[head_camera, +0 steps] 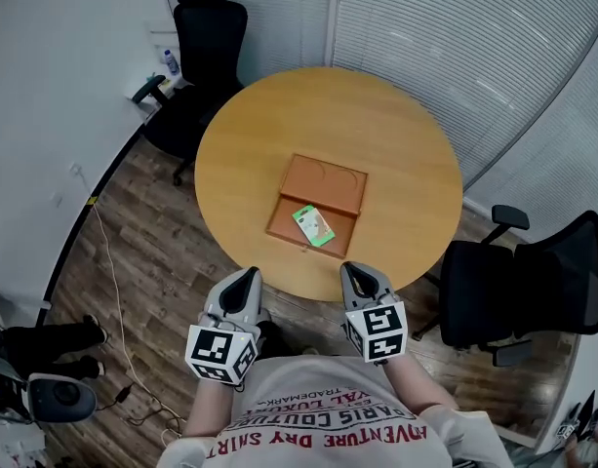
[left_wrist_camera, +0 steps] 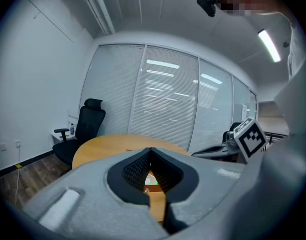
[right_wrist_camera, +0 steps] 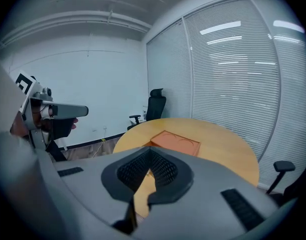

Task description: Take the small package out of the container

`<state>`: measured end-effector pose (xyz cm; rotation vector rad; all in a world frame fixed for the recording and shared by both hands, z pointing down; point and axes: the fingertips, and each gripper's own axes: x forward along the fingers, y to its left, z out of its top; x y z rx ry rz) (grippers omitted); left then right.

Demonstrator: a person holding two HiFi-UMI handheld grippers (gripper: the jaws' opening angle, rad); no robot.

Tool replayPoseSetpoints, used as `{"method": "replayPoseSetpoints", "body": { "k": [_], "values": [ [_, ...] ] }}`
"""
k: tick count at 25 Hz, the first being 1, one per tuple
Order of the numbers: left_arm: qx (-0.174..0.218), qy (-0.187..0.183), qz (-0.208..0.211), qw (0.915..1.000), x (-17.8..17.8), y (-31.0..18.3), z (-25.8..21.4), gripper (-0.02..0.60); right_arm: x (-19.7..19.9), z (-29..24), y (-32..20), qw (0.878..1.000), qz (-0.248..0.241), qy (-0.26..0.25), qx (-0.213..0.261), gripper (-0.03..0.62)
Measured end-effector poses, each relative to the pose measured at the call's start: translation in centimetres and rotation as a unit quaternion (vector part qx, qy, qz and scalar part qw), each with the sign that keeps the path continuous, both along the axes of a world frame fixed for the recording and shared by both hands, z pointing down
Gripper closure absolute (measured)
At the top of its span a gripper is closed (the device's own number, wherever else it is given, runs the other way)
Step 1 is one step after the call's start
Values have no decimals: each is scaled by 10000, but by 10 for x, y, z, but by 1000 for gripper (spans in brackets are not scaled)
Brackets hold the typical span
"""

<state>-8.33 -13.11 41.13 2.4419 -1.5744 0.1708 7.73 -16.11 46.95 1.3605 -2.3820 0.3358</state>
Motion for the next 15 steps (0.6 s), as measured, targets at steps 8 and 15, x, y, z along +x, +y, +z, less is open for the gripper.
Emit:
{"method": "replayPoseSetpoints", "body": {
  "k": [8, 15],
  "values": [
    [-13, 14, 661, 9978, -13, -80, 0, 571, -10, 4, -55, 9971, 744, -91, -94, 586],
    [-152, -46, 1413, 9898, -20, -155, 3, 571, -13, 11, -107, 9880, 1507, -157, -292, 586]
  ]
}}
